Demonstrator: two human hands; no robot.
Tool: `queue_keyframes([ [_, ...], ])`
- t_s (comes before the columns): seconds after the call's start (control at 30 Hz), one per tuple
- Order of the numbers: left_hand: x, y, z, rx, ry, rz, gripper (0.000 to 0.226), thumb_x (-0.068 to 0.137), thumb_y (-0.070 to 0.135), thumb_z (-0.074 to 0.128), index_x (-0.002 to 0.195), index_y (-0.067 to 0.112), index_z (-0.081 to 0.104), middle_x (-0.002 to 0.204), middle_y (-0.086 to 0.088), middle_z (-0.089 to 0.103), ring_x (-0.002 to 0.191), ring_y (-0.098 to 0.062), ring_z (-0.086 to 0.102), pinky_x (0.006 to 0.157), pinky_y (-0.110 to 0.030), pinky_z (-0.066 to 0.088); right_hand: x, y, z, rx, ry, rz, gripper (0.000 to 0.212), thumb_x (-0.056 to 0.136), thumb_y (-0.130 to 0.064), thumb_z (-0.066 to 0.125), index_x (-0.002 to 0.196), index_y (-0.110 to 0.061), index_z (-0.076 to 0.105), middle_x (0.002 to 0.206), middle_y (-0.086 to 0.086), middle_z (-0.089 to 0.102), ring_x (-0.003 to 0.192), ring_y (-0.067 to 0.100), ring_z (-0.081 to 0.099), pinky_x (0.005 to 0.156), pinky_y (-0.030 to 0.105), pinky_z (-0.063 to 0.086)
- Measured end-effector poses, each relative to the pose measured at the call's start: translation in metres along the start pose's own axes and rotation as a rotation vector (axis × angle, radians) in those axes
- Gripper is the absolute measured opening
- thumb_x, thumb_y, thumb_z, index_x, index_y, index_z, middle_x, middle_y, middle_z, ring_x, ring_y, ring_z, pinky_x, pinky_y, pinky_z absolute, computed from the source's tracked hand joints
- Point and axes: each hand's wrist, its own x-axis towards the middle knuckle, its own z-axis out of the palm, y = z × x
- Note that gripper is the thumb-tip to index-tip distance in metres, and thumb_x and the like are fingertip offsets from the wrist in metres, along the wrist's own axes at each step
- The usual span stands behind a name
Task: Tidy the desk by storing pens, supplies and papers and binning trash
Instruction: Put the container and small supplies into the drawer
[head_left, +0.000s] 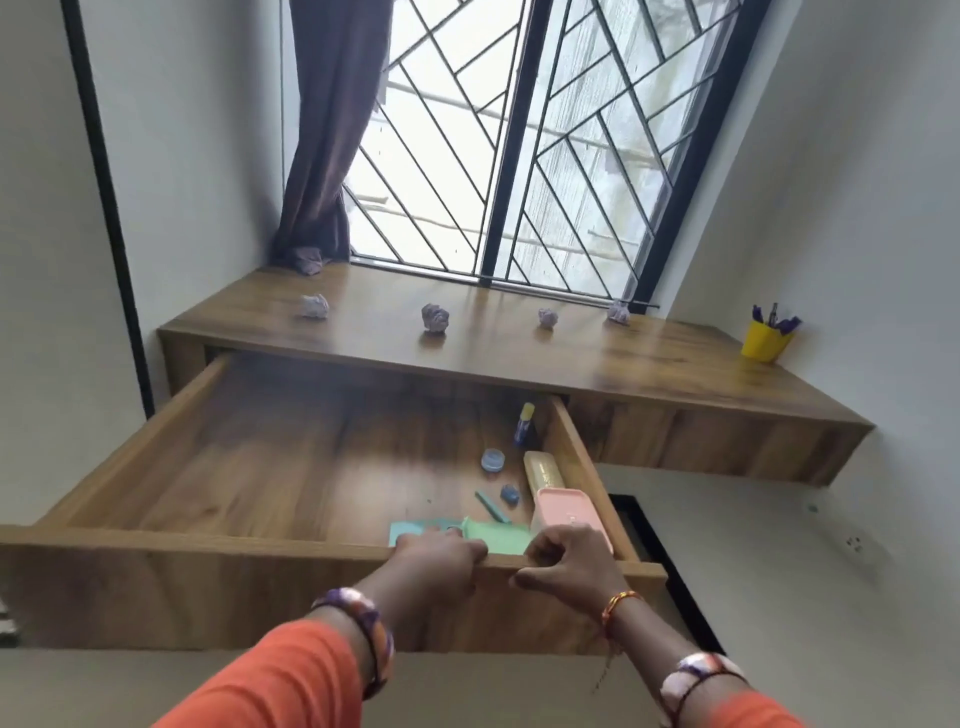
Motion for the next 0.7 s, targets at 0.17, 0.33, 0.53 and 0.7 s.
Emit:
queue_keyframes([
  [0.17,0.002,-0.008,-0.001,0.039,-0.030,0.066,0.040,0.091,0.028,0.049,0.130,0.026,0.040,0.128,-0.010,0.049,0.116,-0.029,0.049,0.090,-0.040,0.040,-0.001,0.000,0.007,0.023,0.028,0.033,0.028,0.054,-0.034,0.086,0.070,-0.023,0.067,0.066,-0.012,0.061,0.062,0.002,0.056,0.053,0.012,0.044],
  [0.33,0.003,-0.011,-0.003,0.134,-0.002,0.112,0.037,0.091,0.026,0.047,0.127,0.023,0.039,0.120,-0.011,0.056,0.110,-0.030,0.053,0.075,-0.036,0.037,-0.001,0.003,0.010,0.059,0.064,0.030,0.027,0.053,-0.031,0.088,0.068,-0.024,0.066,0.067,-0.009,0.064,0.065,0.005,0.059,0.054,0.012,0.046],
  [0.53,-0.002,-0.011,0.003,0.174,0.056,0.110,0.040,0.091,0.023,0.046,0.130,0.023,0.035,0.118,-0.012,0.056,0.105,-0.030,0.054,0.073,-0.037,0.038,-0.003,0.003,0.014,0.078,0.078,0.010,0.026,0.056,-0.030,0.086,0.072,-0.024,0.067,0.072,-0.006,0.067,0.073,0.010,0.063,0.062,0.020,0.052],
  [0.7,-0.003,-0.009,0.001,0.178,0.039,0.096,0.043,0.092,0.021,0.046,0.133,0.023,0.033,0.119,-0.012,0.055,0.106,-0.029,0.054,0.075,-0.036,0.040,-0.003,0.003,0.015,0.100,0.077,0.015,0.030,0.057,-0.028,0.086,0.080,-0.014,0.071,0.078,-0.001,0.068,0.079,0.013,0.064,0.066,0.022,0.053],
])
